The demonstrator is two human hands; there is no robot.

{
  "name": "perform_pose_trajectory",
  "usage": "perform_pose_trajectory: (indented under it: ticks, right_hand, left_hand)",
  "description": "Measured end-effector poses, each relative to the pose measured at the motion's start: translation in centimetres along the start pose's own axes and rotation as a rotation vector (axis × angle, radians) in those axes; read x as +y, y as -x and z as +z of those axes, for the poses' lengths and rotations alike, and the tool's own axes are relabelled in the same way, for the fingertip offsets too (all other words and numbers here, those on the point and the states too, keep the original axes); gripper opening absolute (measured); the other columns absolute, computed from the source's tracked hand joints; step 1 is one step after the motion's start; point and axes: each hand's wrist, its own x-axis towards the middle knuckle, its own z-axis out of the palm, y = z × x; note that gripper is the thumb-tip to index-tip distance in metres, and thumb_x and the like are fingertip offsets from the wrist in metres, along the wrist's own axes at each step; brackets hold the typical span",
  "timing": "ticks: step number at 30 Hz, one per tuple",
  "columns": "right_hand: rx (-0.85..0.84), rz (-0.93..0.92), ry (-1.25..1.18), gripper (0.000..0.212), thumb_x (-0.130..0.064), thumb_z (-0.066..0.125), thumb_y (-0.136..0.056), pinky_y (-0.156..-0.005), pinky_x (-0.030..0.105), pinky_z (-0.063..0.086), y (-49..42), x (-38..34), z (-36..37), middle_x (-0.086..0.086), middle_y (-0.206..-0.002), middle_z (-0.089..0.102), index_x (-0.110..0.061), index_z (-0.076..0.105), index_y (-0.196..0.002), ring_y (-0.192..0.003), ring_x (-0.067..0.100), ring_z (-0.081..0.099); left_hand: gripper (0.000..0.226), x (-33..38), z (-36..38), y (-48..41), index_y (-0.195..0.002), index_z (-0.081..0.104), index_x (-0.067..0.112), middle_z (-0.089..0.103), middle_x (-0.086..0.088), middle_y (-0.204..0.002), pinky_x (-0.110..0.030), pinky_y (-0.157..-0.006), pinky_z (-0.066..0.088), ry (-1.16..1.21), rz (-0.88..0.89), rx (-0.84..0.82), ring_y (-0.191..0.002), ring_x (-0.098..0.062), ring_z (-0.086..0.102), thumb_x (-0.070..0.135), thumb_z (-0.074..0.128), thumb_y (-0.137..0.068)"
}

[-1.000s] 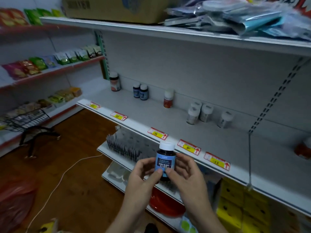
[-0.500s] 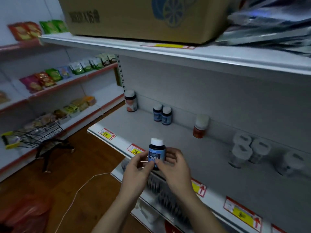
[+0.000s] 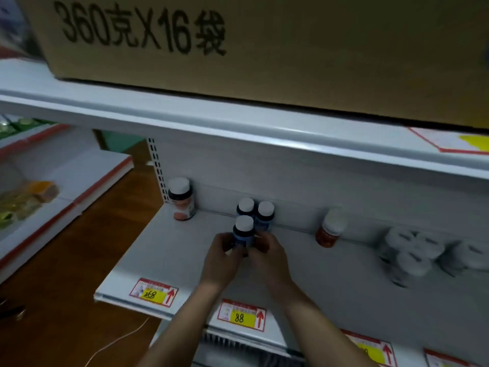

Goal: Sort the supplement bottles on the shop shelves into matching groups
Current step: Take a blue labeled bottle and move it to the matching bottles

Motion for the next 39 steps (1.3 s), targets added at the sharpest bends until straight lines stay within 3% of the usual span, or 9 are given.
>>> perform_pose_trajectory:
  ticks: [3, 6, 12, 16, 20, 25, 29, 35, 39]
  right_hand:
    - [0.033, 0.038, 0.008, 0.021, -0.01, 0.059, -0.086, -0.074, 0.024, 0.048, -0.9, -0.1, 1.8, -0.004, -0.099, 0.068, -0.024, 0.062, -0.102, -0.092, 0.011, 0.063]
    - [0.069, 0.062, 0.03, 0.03, -0.007, 0.057, -0.084, -0.073, 0.022, 0.047, -1.7, -0.2, 2.7, -0.002, -0.105, 0.068, -0.021, 0.063, -0.11, -0.095, 0.011, 0.062]
    - [0.155, 0.099, -0.055, 0.027, -0.01, 0.061, -0.084, -0.088, 0.034, 0.051, -1.9, -0.8, 3.2, -0.005, -0.104, 0.07, -0.031, 0.066, -0.1, -0.099, 0.014, 0.064]
    - [0.217, 0.107, -0.123, 0.046, -0.003, 0.059, -0.087, -0.101, 0.032, 0.044, 0.2, 0.1, 1.9, -0.005, -0.129, 0.057, -0.019, 0.056, -0.129, -0.121, 0.013, 0.052]
    - [0.314, 0.066, -0.234, 0.049, 0.009, 0.06, -0.085, -0.093, 0.029, 0.047, 4.2, 0.7, -1.4, 0.006, -0.124, 0.06, -0.016, 0.054, -0.126, -0.11, 0.018, 0.059]
    - [0.379, -0.04, -0.239, 0.044, 0.006, 0.061, -0.087, -0.078, 0.017, 0.055, 11.2, 1.0, -9.8, 0.002, -0.113, 0.066, -0.02, 0.055, -0.121, -0.102, 0.01, 0.065]
    - [0.51, -0.094, -0.264, 0.041, 0.001, 0.064, -0.087, -0.09, 0.023, 0.053, 18.8, 2.7, -18.5, 0.001, -0.116, 0.065, -0.017, 0.055, -0.124, -0.103, 0.01, 0.066]
    - [0.744, -0.106, -0.262, 0.037, 0.003, 0.065, -0.086, -0.077, 0.017, 0.053, 30.6, 7.5, -31.6, 0.009, -0.114, 0.066, -0.017, 0.059, -0.117, -0.084, -0.001, 0.066]
    - [0.876, -0.059, -0.259, 0.037, -0.005, 0.067, -0.087, -0.079, 0.022, 0.054, 36.9, 10.0, -37.6, 0.005, -0.116, 0.066, -0.02, 0.06, -0.119, -0.095, 0.009, 0.067]
  left_hand:
    - [0.037, -1.0, -0.5, -2.3, -0.108, 0.062, 0.02, 0.069, 0.005, -0.104, -0.03, -0.076, 0.051, 0.004, 0.019, -0.061, -0.097, -0.01, 0.066, 0.045, 0.062, -0.081]
    - [0.035, -1.5, -0.9, -3.5, -0.11, 0.062, 0.023, 0.069, 0.007, -0.107, -0.036, -0.084, 0.054, -0.006, 0.043, -0.146, -0.1, -0.009, 0.066, 0.044, 0.062, -0.082]
    - [0.046, 0.2, -2.2, -3.7, -0.13, 0.047, 0.014, 0.054, 0.003, -0.124, -0.03, -0.092, 0.043, 0.121, 0.025, -0.176, -0.114, -0.014, 0.052, 0.024, 0.065, -0.089]
    - [0.047, 0.3, -2.6, -2.2, -0.129, 0.049, 0.014, 0.054, -0.002, -0.127, -0.039, -0.099, 0.047, 0.204, 0.049, -0.066, -0.116, -0.016, 0.052, 0.015, 0.068, -0.087]
    - [0.031, 2.3, -0.8, 1.8, -0.113, 0.055, 0.015, 0.06, -0.004, -0.111, -0.007, -0.073, 0.044, 0.256, 0.149, -0.064, -0.101, -0.015, 0.057, 0.004, 0.067, -0.086]
    - [0.029, 6.2, 4.7, 8.7, -0.103, 0.061, 0.024, 0.068, 0.007, -0.103, -0.019, -0.074, 0.053, 0.264, 0.289, -0.298, -0.095, -0.006, 0.064, 0.005, 0.068, -0.083]
    - [0.029, 9.5, 11.8, 15.8, -0.105, 0.061, 0.021, 0.067, 0.001, -0.104, -0.027, -0.076, 0.057, 0.274, 0.347, -0.551, -0.097, -0.008, 0.063, 0.0, 0.067, -0.085]
    - [0.033, 13.6, 23.9, 27.1, -0.098, 0.061, 0.023, 0.068, 0.002, -0.098, -0.026, -0.085, 0.051, 0.309, 0.433, -0.832, -0.082, 0.002, 0.064, -0.007, 0.065, -0.084]
    - [0.031, 14.7, 30.1, 33.6, -0.101, 0.063, 0.02, 0.069, -0.004, -0.105, -0.019, -0.082, 0.052, 0.321, 0.443, -0.963, -0.092, -0.011, 0.064, -0.006, 0.065, -0.085]
